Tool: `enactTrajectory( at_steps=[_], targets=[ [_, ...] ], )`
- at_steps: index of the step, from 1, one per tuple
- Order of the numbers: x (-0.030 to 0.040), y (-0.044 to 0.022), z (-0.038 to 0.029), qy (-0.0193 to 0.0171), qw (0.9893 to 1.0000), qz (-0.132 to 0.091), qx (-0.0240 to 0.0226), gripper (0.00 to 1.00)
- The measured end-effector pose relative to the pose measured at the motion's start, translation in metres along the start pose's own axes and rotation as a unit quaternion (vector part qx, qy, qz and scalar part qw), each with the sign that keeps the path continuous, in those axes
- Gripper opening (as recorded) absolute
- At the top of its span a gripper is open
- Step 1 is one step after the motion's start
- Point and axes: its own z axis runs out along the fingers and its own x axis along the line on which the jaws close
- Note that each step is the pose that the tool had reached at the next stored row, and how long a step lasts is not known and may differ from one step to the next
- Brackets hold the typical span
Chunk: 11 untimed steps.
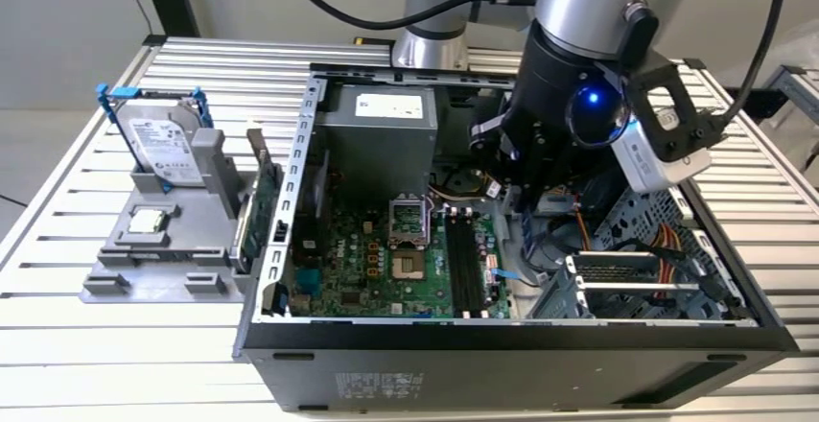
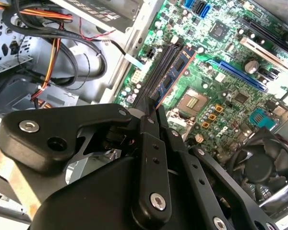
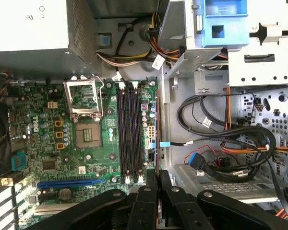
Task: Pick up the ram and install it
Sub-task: 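Insert the ram into the slot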
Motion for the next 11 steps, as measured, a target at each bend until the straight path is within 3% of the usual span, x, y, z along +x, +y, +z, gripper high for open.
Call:
enactTrajectory(
  at_steps=[11],
  targets=[
    [0.0048, -0.0008, 0.0172, 0.0000, 1.0000, 0.000, 0.0001, 0.00]
  ],
)
